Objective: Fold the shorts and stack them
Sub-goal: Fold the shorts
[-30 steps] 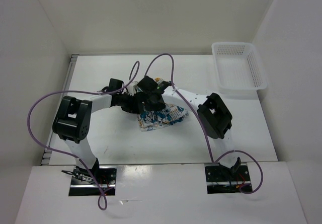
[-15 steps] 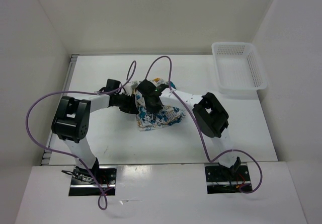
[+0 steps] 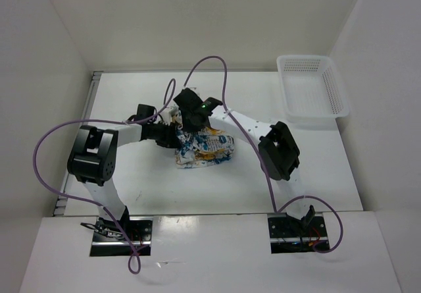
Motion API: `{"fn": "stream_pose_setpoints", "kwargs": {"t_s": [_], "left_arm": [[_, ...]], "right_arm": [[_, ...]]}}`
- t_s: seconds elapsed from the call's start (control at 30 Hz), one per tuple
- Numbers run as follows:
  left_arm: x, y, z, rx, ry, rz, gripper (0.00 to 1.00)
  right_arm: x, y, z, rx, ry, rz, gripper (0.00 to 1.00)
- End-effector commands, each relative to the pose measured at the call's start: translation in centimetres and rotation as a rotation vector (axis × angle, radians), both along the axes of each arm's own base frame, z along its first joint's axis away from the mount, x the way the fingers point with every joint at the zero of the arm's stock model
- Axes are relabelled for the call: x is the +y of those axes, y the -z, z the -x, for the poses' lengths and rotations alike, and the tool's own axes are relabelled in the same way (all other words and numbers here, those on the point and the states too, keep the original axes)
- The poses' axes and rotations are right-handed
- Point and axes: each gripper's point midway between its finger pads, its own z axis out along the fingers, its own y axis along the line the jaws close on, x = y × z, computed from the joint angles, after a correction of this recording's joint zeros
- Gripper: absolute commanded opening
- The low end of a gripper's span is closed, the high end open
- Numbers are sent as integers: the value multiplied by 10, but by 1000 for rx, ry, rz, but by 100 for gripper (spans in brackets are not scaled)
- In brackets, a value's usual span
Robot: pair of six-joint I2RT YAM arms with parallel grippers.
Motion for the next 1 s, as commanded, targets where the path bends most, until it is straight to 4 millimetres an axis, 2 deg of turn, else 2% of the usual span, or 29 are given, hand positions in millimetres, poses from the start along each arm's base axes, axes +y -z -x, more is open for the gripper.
{"fn": "stream_pose_setpoints", "kwargs": {"t_s": [0.0,0.03,0.1,0.13,0.23,0.3,0.33,0.37,0.4,0.47,0.5,0.53,0.57,0.63,0.67,0.77,0.8,0.83,0.87,0.9,0.93,0.97], "left_arm": [[8,19,9,42,-10,-18,32],[7,18,10,43,-5,-10,32],[10,17,10,44,-14,-10,32],[10,17,10,44,-14,-10,32],[14,9,14,53,-23,-11,32],[16,2,14,48,-31,-22,40],[21,-6,12,44,-47,-32,49],[24,-12,9,36,-57,-31,56],[26,-15,11,37,-63,-41,63],[34,-32,6,15,-90,-46,74],[40,-36,6,15,-105,-46,74],[43,-45,4,2,-116,-44,76],[49,-48,4,2,-131,-44,76],[53,-63,-3,-29,-144,-41,76],[53,-64,-2,-24,-144,-42,76],[60,-80,-10,-61,-165,-39,76],[60,-82,-9,-61,-165,-39,76],[61,-90,-13,-86,-171,-44,73],[61,-95,-16,-95,-171,-43,69],[61,-103,-19,-117,-172,-41,64],[59,-113,-21,-142,-164,-28,59],[54,-119,-24,-159,-152,-26,53]], "right_arm": [[4,-41,-8,-70,22,-61,1],[7,-45,-8,-68,15,-74,1],[10,-34,-10,-56,15,-61,1],[10,-18,-11,-36,15,-38,1],[12,1,-18,-20,19,-32,1],[24,-1,-19,-26,-6,-88,3],[24,2,-20,-31,-14,-85,7],[30,-7,-21,-47,-24,-117,13],[31,-7,-20,-45,-39,-118,33],[28,-10,-25,-56,-38,-118,45],[28,-17,-25,-64,-38,-127,52],[28,-17,-25,-64,-38,-127,74],[28,-32,-25,-83,-39,-147,81],[23,-39,-23,-91,-33,-145,95],[23,-52,-22,-107,-33,-162,99],[7,-64,-21,-125,-7,-152,100],[3,-81,-18,-147,-7,-175,100],[-2,-89,-19,-153,10,-190,100],[-8,-91,-16,-157,16,-184,100],[-17,-110,-15,-175,40,-219,100],[-30,-116,-19,-193,71,-216,100],[-41,-110,-17,-174,97,-209,89]]}}
